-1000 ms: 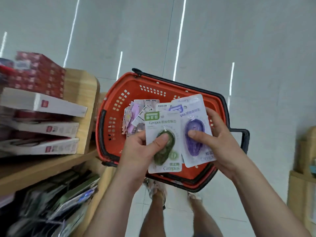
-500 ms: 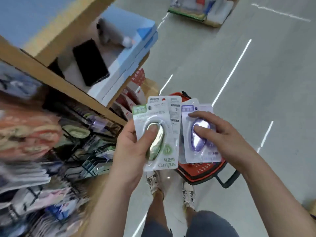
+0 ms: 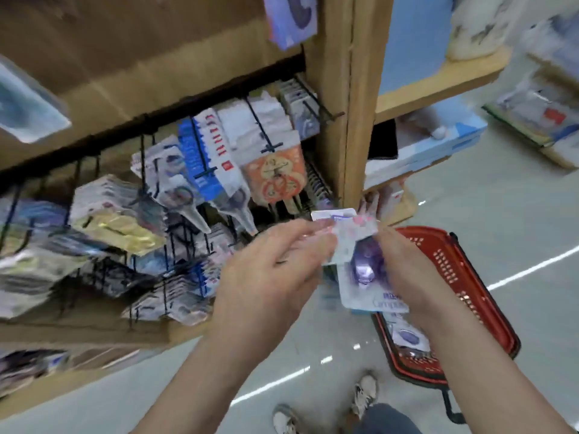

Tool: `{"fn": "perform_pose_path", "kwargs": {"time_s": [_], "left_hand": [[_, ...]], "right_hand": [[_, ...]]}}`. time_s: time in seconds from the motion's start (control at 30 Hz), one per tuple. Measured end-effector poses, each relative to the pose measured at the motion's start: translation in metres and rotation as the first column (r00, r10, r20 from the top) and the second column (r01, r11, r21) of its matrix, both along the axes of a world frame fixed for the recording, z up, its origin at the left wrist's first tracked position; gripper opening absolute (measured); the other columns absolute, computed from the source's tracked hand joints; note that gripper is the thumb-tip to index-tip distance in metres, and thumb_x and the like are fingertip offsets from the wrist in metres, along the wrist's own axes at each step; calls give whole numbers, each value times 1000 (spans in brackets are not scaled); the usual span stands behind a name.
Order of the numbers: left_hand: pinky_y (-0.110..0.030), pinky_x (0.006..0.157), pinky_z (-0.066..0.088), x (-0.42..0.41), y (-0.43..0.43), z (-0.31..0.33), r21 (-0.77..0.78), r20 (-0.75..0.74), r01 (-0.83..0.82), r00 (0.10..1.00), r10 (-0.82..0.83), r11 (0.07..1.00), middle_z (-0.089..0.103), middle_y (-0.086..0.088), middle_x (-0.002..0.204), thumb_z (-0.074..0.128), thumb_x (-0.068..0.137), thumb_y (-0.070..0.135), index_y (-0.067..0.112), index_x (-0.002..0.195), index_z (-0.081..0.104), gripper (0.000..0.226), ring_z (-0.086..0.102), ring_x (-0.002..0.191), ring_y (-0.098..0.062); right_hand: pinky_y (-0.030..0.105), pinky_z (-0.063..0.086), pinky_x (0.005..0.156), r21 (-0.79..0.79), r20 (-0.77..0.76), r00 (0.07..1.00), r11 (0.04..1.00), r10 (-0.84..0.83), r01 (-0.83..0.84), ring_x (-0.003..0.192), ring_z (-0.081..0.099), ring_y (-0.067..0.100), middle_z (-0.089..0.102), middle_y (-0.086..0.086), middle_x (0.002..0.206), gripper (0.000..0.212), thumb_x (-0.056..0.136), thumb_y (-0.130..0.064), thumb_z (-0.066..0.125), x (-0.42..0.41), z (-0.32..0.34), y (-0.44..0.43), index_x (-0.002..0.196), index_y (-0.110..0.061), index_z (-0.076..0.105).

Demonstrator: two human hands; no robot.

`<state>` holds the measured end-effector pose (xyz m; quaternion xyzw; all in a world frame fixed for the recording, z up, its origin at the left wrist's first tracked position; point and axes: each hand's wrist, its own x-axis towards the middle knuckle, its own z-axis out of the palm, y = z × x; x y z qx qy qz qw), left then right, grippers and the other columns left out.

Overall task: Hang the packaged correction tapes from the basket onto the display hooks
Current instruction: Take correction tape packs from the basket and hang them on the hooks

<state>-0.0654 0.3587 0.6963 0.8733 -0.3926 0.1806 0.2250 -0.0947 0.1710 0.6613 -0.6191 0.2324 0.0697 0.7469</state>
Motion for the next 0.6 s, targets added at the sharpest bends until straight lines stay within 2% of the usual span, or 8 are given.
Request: {"fn": "perform_pose_path", "kwargs": {"time_s": [0.07,0.1,0.13,0.2,0.3,0.4,0.5,0.6], "left_hand": [[-41,87,53,-7,34,1,131,80,52,995,-63,990,64,-3,130,58,95,9,19,114,71,25,63,112,-26],[-45,88,51,-9,46,1,168,101,76,990,-94,983,64,-6,130,56,98,9,16,114,72,24,62,115,-30],[-48,89,50,-12,63,3,199,126,81,986,-107,977,65,-9,128,56,98,8,15,114,72,23,62,115,-33],[-51,90,50,-16,97,10,247,171,53,980,-97,968,65,-13,125,54,98,6,13,116,71,25,61,115,-39],[-54,96,49,-23,148,18,313,179,16,981,-75,950,61,-16,132,35,104,7,14,127,60,35,57,122,-42],[-57,95,50,-30,190,26,334,174,-23,984,-37,942,57,-17,138,20,106,7,8,125,64,48,52,128,-46],[-53,91,53,-37,228,41,293,191,-72,981,16,953,63,-14,132,30,106,6,3,118,69,41,56,124,-42],[-42,99,51,-42,263,51,250,232,-140,969,82,958,69,-9,122,41,104,9,5,112,72,33,63,118,-32]], "right_hand": [[26,53,64,56,8,996,994,92,-92,67,68,16,74,0,75,55,99,-56,39,5,16,29,74,-27,78],[31,55,70,87,34,992,989,121,-123,74,71,19,76,3,83,51,94,-61,42,6,20,39,82,-28,79],[33,56,72,117,68,986,981,150,-157,79,71,22,77,5,90,44,86,-59,51,7,25,53,90,-24,78],[31,58,67,193,129,975,960,182,-205,80,69,23,75,10,94,34,78,-38,66,7,30,82,101,-15,74],[30,59,64,252,159,965,937,207,-243,79,70,24,74,16,96,26,79,-20,68,10,37,126,103,-11,73],[29,59,64,165,190,957,954,217,-249,80,71,23,75,15,99,16,90,-14,65,19,45,160,103,-12,73],[29,59,64,107,200,958,967,205,-230,82,71,21,75,13,100,14,94,-15,63,28,53,187,104,-13,73],[28,59,60,101,203,957,967,209,-233,77,71,20,76,10,95,12,94,-17,63,34,61,216,98,-17,74]]}}
